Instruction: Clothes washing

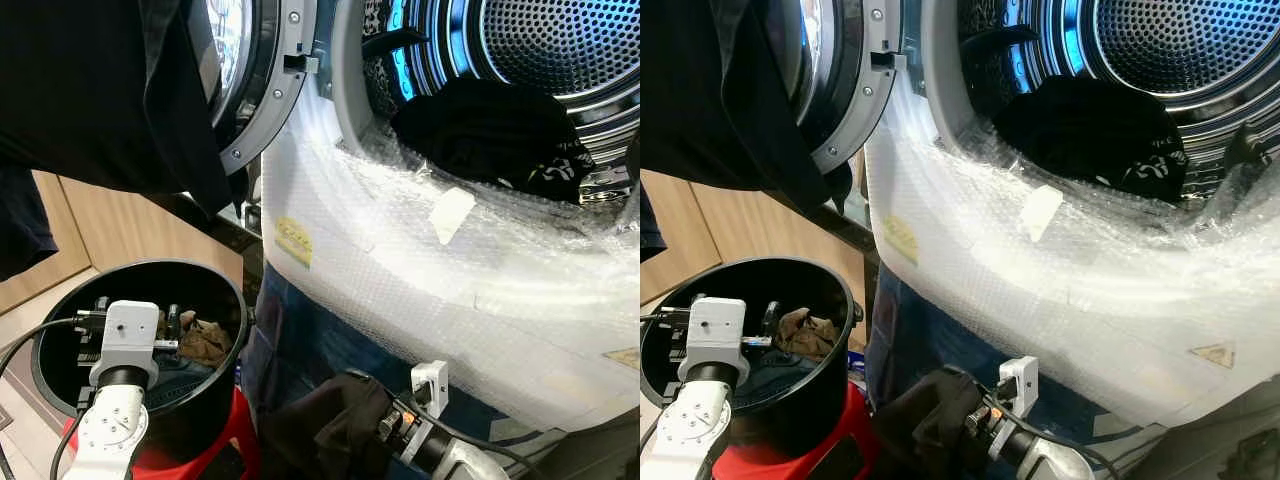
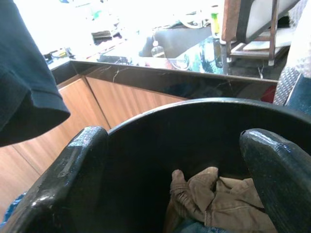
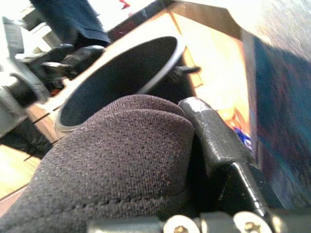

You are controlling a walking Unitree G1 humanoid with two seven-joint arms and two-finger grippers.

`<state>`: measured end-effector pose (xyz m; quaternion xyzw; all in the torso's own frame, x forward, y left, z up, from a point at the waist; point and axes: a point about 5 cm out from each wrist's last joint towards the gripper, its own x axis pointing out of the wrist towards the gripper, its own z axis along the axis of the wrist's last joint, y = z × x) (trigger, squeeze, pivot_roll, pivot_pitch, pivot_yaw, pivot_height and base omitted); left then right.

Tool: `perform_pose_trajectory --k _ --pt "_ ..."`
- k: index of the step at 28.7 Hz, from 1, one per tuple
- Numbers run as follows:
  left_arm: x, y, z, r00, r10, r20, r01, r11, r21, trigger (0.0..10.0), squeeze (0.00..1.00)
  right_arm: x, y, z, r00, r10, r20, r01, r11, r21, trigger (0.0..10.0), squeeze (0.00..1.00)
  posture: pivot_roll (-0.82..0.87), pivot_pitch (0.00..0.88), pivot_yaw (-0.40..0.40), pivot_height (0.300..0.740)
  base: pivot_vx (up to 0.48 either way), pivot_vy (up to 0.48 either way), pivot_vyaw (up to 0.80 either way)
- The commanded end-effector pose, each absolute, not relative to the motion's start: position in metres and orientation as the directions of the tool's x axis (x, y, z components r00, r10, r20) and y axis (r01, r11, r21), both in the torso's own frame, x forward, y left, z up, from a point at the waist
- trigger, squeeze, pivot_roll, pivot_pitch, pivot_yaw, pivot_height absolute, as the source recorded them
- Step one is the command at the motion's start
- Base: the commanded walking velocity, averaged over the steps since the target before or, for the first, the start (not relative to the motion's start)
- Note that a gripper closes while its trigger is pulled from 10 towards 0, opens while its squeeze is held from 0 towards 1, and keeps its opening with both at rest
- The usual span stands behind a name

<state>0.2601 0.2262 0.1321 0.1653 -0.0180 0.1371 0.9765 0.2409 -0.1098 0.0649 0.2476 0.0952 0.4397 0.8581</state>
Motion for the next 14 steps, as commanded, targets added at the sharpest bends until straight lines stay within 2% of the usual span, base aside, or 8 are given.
perform_pose_trajectory --k 1,3,4,7,8,10,11,14 --pt "0.263 0.222 0.133 0.965 0.245 0.092 -0.262 0.914 0.309 10.0 0.0 0.242 -0.112 0.076 0.584 0.807 0.089 -0.735 0.479 0.481 0.0 0.0 0.2 0.0 -0.129 0.74 0.0 0.0 0.0" --pt "0.267 0.209 0.138 0.986 0.121 0.113 -0.15 0.94 0.306 10.0 0.0 0.249 -0.115 0.09 0.591 0.798 0.121 -0.749 0.486 0.451 0.0 0.0 0.2 0.0 -0.13 0.74 0.0 0.0 0.0" --pt "0.267 0.209 0.138 0.986 0.121 0.113 -0.15 0.94 0.306 10.0 0.0 0.249 -0.115 0.09 0.591 0.798 0.121 -0.749 0.486 0.451 0.0 0.0 0.2 0.0 -0.13 0.74 0.0 0.0 0.0" --pt "0.27 0.2 0.145 0.994 0.011 0.106 -0.038 0.966 0.256 10.0 0.0 0.255 -0.114 0.101 0.585 0.797 0.15 -0.769 0.486 0.416 0.0 0.0 0.2 0.0 -0.113 0.74 0.0 0.0 0.0" --pt "0.271 0.197 0.152 0.993 -0.065 0.101 0.036 0.965 0.26 10.0 0.0 0.258 -0.115 0.108 0.581 0.796 0.166 -0.779 0.487 0.395 0.0 0.0 0.21 0.0 -0.114 0.74 0.0 0.0 0.0" --pt "0.27 0.192 0.158 0.98 -0.191 0.054 0.161 0.927 0.339 10.0 0.0 0.26 -0.118 0.115 0.581 0.793 0.182 -0.786 0.488 0.38 0.0 0.0 0.21 0.0 -0.114 0.74 0.0 0.0 0.0" --pt "0.27 0.192 0.158 0.98 -0.191 0.054 0.161 0.927 0.339 10.0 0.0 0.26 -0.118 0.115 0.581 0.793 0.182 -0.786 0.488 0.38 0.0 0.0 0.21 0.0 -0.114 0.74 0.0 0.0 0.0" --pt "0.264 0.189 0.169 0.942 -0.335 0.022 0.309 0.891 0.332 10.0 0.0 0.257 -0.124 0.117 0.554 0.818 0.154 -0.806 0.481 0.346 0.0 0.0 0.21 0.0 -0.116 0.74 0.0 0.0 0.0"
